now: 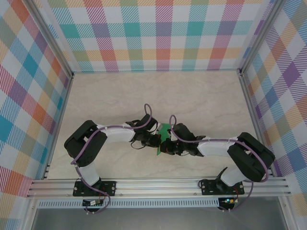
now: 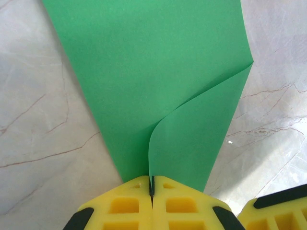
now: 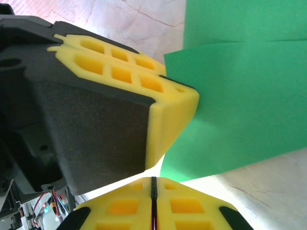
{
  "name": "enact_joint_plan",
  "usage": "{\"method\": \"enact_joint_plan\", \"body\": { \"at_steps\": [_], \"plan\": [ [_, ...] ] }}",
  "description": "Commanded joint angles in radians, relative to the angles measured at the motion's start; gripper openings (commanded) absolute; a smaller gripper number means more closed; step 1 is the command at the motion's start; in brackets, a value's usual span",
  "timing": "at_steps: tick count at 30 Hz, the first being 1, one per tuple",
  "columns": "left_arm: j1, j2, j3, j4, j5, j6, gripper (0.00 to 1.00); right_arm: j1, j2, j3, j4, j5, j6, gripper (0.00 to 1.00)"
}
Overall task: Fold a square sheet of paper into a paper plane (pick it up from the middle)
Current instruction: Third fold the triangle at the center of the table.
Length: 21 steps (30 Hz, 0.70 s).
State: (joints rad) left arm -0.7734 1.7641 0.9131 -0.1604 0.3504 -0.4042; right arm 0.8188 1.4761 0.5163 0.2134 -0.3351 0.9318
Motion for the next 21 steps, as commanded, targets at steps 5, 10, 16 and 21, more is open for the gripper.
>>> {"method": "enact_joint_plan", "body": {
  "at_steps": [5,10,16,21],
  "plan": [
    [0.007,0.015,-0.032,-0.047,-0.034,-0.009,0.0,0.02,0.052,-0.028,0.091,0.018,0.04,0.09],
    [0.008,0.016,-0.041,-0.039,-0.037,-0.013,0.0,0.034,0.118,-0.029,0.122,0.043,0.045,0.09],
    [0.007,0.018,-0.048,-0.034,-0.036,-0.018,0.0,0.049,0.126,-0.024,0.097,0.063,0.038,0.08],
    [0.007,0.012,-0.052,-0.036,-0.037,-0.018,0.0,0.053,0.04,-0.019,0.036,0.085,0.031,0.09]
  ]
}}
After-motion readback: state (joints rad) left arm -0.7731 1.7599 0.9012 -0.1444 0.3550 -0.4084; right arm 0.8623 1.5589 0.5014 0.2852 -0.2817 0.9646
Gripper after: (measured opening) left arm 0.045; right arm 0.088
